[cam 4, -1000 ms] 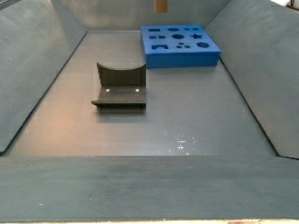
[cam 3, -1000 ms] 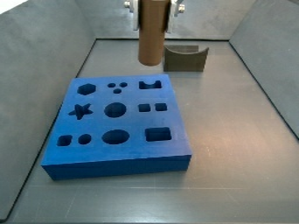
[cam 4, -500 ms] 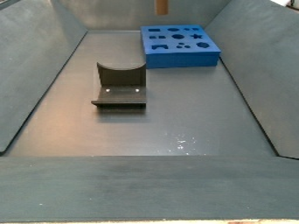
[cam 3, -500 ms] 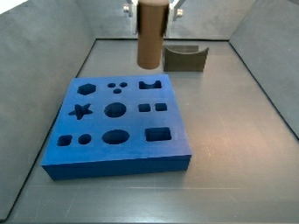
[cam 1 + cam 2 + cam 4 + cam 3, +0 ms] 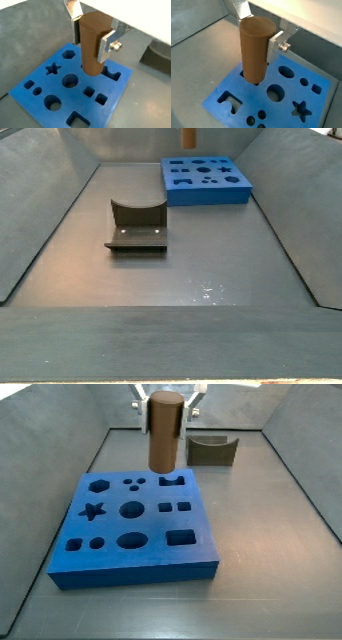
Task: Pick up the round object. Move up. Place the round object on the fixture. Regrasp the round object. Move to above the board. Insert the round object.
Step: Insert the round object.
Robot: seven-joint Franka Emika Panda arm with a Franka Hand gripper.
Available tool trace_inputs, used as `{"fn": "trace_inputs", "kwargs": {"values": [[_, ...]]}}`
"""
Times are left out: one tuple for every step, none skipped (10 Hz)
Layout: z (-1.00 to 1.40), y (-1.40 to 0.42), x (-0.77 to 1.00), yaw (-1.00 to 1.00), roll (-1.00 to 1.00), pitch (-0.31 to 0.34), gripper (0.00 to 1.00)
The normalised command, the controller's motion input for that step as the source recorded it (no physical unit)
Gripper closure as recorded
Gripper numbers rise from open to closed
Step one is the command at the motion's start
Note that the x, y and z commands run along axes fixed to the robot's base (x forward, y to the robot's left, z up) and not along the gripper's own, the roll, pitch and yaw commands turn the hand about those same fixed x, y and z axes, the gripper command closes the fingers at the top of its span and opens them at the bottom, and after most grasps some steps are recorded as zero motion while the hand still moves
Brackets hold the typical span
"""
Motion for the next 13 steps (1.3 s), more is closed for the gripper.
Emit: {"fn": "trace_inputs", "kwargs": {"values": [[-0.04,0.16,0.00,-0.26,-1.00,0.154,1.00],[-0.03,0.09,0.00,0.00,-0.38,0.000,1.00],[-0.11,0.00,0.00,0.00,0.00,0.000,1.00],[-0.48,0.00,-0.29,0.00,-0.25,-0.037,1.00],[-0.66,-0.01,-0.39,0.00,-0.37,-0.077,1.00],[-0.59,0.00,-0.30,0.00,-0.38,-0.146,1.00],[0.00,0.00,0.00,0.00,-0.01,0.000,1.00],[-0.07,-0.02,0.00,0.00,0.00,0.000,1.00],[-0.27,-0.20,-0.35,0.00,-0.21,0.000,1.00],[-0.19,-0.14,-0.37,0.00,-0.29,-0.057,1.00],[0.00,0.00,0.00,0.00,-0.03,0.000,1.00],[-0.03,0.00,-0.05,0.00,0.00,0.000,1.00],[-0.07,-0.26,-0.37,0.00,0.00,0.000,1.00]]}}
